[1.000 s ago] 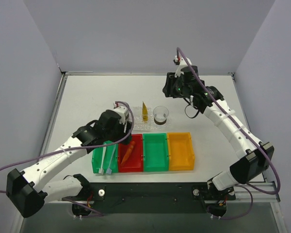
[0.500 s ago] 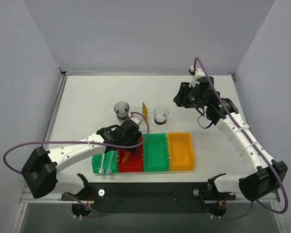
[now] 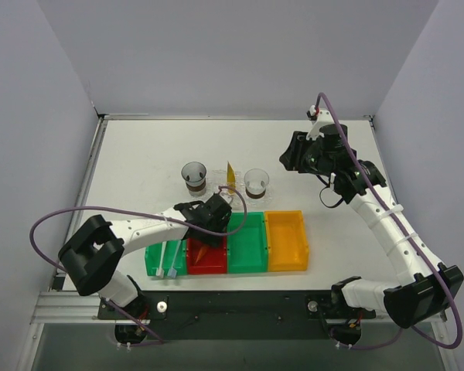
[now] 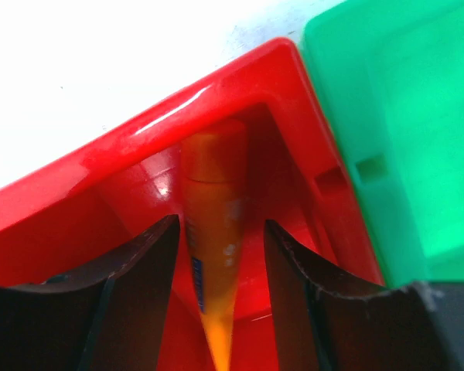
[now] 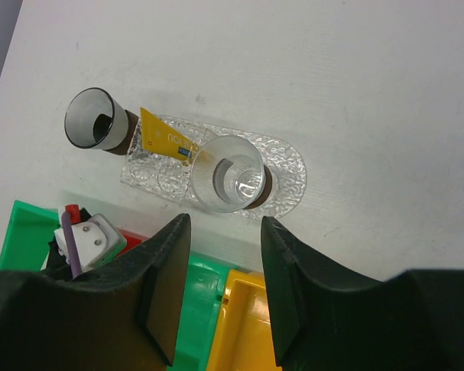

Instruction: Prepare toiletry sets of a toothbrush and toothpaste on the tray

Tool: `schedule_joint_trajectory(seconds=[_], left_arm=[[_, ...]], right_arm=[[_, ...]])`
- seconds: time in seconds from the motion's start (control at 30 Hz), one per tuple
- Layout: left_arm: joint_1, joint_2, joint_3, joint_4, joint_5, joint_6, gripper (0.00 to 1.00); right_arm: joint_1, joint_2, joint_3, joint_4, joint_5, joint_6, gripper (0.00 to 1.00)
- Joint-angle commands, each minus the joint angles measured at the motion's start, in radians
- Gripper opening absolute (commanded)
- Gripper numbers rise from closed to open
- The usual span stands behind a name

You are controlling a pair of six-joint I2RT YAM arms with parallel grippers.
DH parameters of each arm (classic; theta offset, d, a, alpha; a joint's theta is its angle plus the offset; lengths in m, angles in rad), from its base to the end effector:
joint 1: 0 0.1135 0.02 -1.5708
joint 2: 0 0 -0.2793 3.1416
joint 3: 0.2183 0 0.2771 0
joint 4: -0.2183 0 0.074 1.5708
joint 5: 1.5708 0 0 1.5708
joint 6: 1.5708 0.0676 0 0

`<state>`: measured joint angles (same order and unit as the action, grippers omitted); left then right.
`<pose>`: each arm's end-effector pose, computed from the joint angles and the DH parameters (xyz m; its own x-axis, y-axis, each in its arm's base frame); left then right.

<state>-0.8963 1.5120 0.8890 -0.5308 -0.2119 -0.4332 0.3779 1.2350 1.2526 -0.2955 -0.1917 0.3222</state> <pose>0.2078 -0.2372 0.1551 -0.8164 0.3639 -0.4483 0.4051 0.9143 0.0045 0.3042 0.1346 0.4035 -0.4105 0.1715 -0.8956 -0.4243 0.8334 0.3541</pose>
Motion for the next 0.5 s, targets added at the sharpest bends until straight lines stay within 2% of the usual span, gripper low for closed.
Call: schedule_joint_trajectory(seconds=[0.0,0.37,0.47], left_arm=[[0.0,0.043,0.033,0.009,-0.024,0.027,0.57],[0.002,0.045,0.079,-0.018,-0.007,0.017,0.36],[0.002,0.022,0.108,-0.032,-0.001,0.008,0.34]], right_arm=[[-0.011,0.001,0.016,0.036,-0.017,0.006,0.37],[-0.017,-0.009,-0.005,0.033,-0.015,0.006,0.37],[-0.017,-0.012,-0.002,0.032,-0.017,0.003,0.37]])
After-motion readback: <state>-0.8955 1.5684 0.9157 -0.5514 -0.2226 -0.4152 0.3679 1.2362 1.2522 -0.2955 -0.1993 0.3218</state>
